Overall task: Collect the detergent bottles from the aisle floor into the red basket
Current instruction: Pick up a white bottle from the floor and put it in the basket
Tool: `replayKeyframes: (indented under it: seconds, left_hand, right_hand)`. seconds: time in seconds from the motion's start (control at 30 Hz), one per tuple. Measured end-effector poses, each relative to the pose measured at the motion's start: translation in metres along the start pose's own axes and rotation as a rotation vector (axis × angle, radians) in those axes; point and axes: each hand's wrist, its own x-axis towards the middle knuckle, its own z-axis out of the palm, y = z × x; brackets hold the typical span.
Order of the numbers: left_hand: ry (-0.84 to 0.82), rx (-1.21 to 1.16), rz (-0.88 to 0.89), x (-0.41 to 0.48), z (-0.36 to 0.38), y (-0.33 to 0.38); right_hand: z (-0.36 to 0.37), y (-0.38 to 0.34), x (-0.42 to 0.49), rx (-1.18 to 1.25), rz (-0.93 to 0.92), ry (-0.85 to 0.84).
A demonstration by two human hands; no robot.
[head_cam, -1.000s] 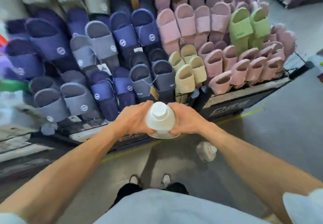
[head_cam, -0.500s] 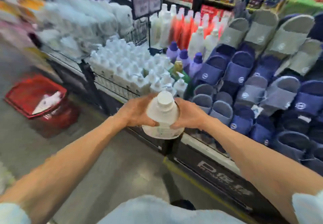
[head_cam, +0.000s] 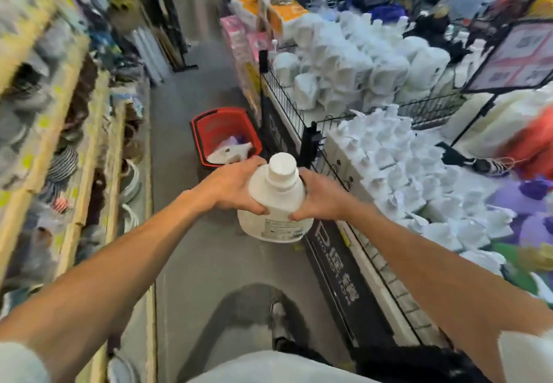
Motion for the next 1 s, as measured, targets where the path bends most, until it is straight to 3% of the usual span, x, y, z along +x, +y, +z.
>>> replayKeyframes:
  seconds: [0.37, 0.57, 1.0]
  left_hand:
    - [0.084, -0.012, -0.348, 0.069, -0.089, -0.171]
    - [0.105, -0.026, -0.437, 0.102, -0.143, -0.278]
    - [-0.018, 0.025, -0.414, 0.235, -0.251, -0.534]
  right_hand:
    - [-0.001, -0.028, 0.285, -0.026, -0.277, -0.219]
    - [0.015, -0.062, 0.431, -0.059, -0.356, -0.280]
    - [0.041, -0.108, 0.696, 0.053, -0.218, -0.248]
